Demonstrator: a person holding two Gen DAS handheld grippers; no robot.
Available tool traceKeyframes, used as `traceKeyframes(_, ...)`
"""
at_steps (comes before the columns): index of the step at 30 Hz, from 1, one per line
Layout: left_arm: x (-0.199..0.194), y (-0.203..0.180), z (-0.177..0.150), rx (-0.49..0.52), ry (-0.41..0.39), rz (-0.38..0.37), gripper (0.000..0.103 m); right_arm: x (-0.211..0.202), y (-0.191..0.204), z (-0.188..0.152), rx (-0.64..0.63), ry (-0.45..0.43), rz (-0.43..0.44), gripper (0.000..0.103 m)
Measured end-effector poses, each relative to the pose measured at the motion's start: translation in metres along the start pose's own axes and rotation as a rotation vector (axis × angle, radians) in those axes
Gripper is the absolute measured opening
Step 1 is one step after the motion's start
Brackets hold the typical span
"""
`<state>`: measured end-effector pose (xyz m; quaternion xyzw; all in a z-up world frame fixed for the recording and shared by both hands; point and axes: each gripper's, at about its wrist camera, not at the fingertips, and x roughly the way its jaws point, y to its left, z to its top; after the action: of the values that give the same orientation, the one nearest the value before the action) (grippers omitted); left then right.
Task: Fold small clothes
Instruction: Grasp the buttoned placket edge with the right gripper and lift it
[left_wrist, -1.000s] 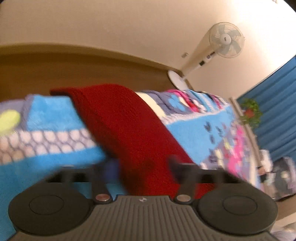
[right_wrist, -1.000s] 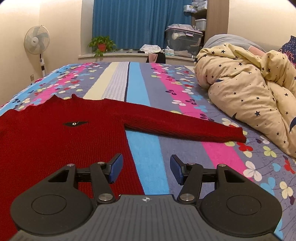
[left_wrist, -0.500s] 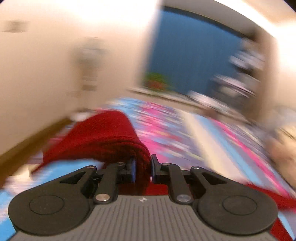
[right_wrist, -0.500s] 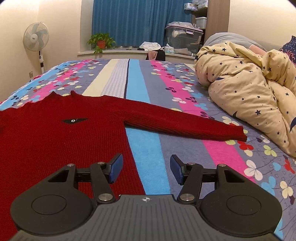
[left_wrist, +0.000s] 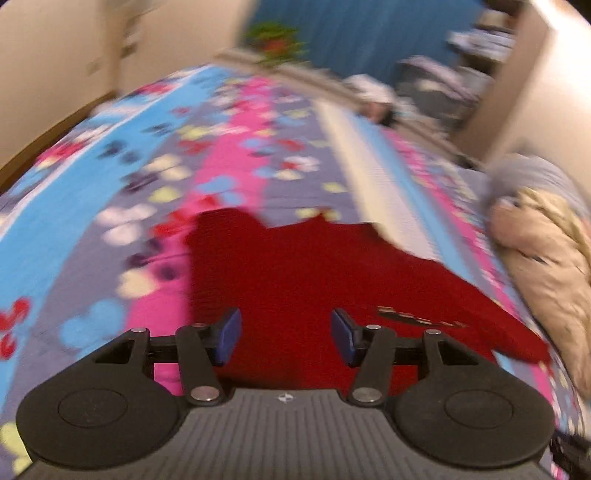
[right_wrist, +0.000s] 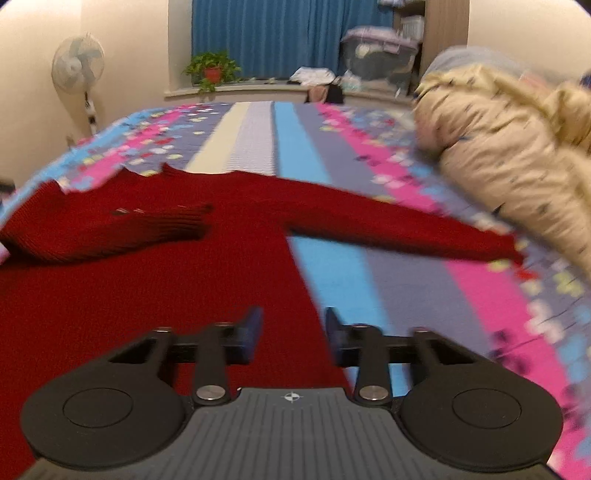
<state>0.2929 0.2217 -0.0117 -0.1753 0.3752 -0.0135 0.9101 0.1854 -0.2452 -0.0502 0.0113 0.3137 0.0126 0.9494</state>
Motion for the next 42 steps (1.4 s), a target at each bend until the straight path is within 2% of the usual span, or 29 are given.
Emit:
traceKeyframes(2,0.005,0.023,0.01,-0.084,0.036,0.059,0.059,0.014,0.016,0.01,0.066,0.013,0.072,0.031)
traceKeyframes(4,0.003,0.043,0.017,-0.152,0.044,0.085,0.059,0.031,0.031,0.025,0.162,0.022,0.134,0.034)
traceKeyframes(6,-0.001,0.056,0.023,-0.197,0.038,0.082,0.059,0.057,0.042,0.041,0.274,0.056,0.184,0.06)
traceKeyframes(8,-0.005,0.059,0.029,-0.212,0.028,0.066,0.059,0.085,0.052,0.055,0.358,0.081,0.167,0.066)
traceKeyframes(10,-0.008,0.06,0.03,-0.198,0.028,0.047,0.059,0.113,0.06,0.065,0.406,0.102,0.138,0.066)
traceKeyframes(15,-0.006,0.055,0.03,-0.185,0.034,0.037,0.059,0.161,0.072,0.084,0.34,0.113,0.058,0.066)
traceKeyframes(16,-0.004,0.055,0.029,-0.186,0.035,0.036,0.059,0.168,0.071,0.085,0.334,0.128,0.074,0.064)
traceKeyframes(17,-0.001,0.056,0.029,-0.188,0.038,0.036,0.059,0.172,0.07,0.085,0.333,0.144,0.109,0.041)
traceKeyframes(18,0.002,0.058,0.029,-0.19,0.043,0.038,0.06,0.176,0.071,0.087,0.328,0.16,0.171,0.028)
traceKeyframes(19,0.004,0.059,0.029,-0.191,0.048,0.04,0.059,0.175,0.074,0.091,0.294,0.156,0.182,0.025)
traceKeyframes(20,0.006,0.059,0.028,-0.19,0.055,0.042,0.06,0.169,0.08,0.098,0.231,0.117,0.171,0.015)
traceKeyframes(22,0.009,0.059,0.028,-0.177,0.064,0.04,0.06,0.151,0.079,0.115,0.205,0.007,0.2,0.012)
traceKeyframes(24,0.013,0.056,0.027,-0.16,0.071,0.033,0.06,0.125,0.065,0.13,0.29,-0.132,0.209,0.011)
traceKeyframes(25,0.015,0.054,0.026,-0.152,0.076,0.031,0.06,0.114,0.057,0.134,0.327,-0.19,0.189,0.011)
traceKeyframes(26,0.018,0.051,0.025,-0.145,0.082,0.027,0.06,0.111,0.05,0.135,0.338,-0.211,0.149,0.011)
traceKeyframes(27,0.022,0.048,0.023,-0.137,0.089,0.021,0.06,0.116,0.047,0.135,0.315,-0.188,0.088,0.013)
traceKeyframes(28,0.026,0.045,0.02,-0.13,0.1,0.016,0.06,0.126,0.044,0.132,0.285,-0.132,0.041,0.017)
traceKeyframes(29,0.032,0.042,0.017,-0.122,0.115,0.015,0.06,0.142,0.039,0.128,0.271,-0.04,0.006,0.024)
traceKeyframes(30,0.037,0.039,0.013,-0.11,0.133,0.018,0.06,0.155,0.033,0.123,0.273,0.04,-0.034,0.024)
traceKeyframes(31,0.042,0.037,0.009,-0.099,0.149,0.024,0.059,0.16,0.028,0.118,0.279,0.078,-0.102,0.024)
traceKeyframes(32,0.046,0.034,0.006,-0.087,0.164,0.034,0.059,0.157,0.024,0.113,0.297,0.065,-0.169,0.026)
traceKeyframes(34,0.05,0.031,0.002,-0.069,0.172,0.05,0.059,0.143,0.023,0.104,0.329,-0.017,-0.2,0.026)
traceKeyframes(36,0.052,0.028,0.0,-0.058,0.164,0.051,0.059,0.13,0.028,0.096,0.317,-0.103,-0.144,0.027)
traceKeyframes(38,0.051,0.025,-0.001,-0.043,0.148,0.079,0.055,0.12,0.032,0.088,0.327,-0.168,-0.034,0.029)
traceKeyframes(40,0.044,0.019,0.001,-0.009,0.104,0.109,0.05,0.124,0.03,0.082,0.338,-0.143,0.067,0.029)
traceKeyframes(41,0.041,0.017,0.002,-0.001,0.088,0.098,0.05,0.133,0.03,0.08,0.339,-0.101,0.113,0.03)
traceKeyframes(42,0.04,0.017,0.003,-0.003,0.079,0.081,0.05,0.145,0.031,0.079,0.33,-0.037,0.125,0.033)
